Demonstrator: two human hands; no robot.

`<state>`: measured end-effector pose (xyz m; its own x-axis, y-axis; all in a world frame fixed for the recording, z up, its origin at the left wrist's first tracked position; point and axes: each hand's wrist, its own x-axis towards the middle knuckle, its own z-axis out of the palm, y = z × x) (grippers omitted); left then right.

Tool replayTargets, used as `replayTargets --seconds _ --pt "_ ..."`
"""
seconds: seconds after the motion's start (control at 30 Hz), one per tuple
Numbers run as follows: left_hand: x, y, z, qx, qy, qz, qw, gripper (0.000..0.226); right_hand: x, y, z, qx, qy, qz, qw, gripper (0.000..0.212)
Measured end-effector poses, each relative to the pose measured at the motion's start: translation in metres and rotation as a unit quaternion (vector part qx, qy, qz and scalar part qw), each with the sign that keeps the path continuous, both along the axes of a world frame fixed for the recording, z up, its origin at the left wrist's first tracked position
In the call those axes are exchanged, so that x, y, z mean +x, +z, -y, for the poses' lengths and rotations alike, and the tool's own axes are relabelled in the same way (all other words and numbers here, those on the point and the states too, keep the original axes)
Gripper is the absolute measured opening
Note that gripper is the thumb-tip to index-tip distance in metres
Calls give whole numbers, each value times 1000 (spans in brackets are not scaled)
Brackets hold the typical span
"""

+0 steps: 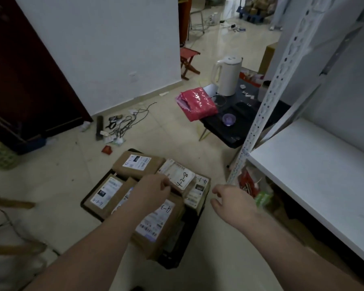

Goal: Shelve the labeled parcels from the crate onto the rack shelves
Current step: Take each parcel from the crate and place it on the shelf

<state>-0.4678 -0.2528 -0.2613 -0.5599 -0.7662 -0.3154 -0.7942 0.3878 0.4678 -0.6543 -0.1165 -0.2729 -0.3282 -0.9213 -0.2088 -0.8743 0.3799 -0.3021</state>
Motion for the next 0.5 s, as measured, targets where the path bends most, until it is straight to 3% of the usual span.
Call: replayTargets --seconds 0.13,0.27,0.5 --pt "70 -31 24 33 -2 26 999 16 57 -26 25 45 -40 23 998 29" --pt "135 -47 62 76 -32 59 995 33 118 -53 44 85 -119 46 988 25" --pt "176 -67 104 102 -87 85 987 39 184 -79 61 101 -241 116 958 51"
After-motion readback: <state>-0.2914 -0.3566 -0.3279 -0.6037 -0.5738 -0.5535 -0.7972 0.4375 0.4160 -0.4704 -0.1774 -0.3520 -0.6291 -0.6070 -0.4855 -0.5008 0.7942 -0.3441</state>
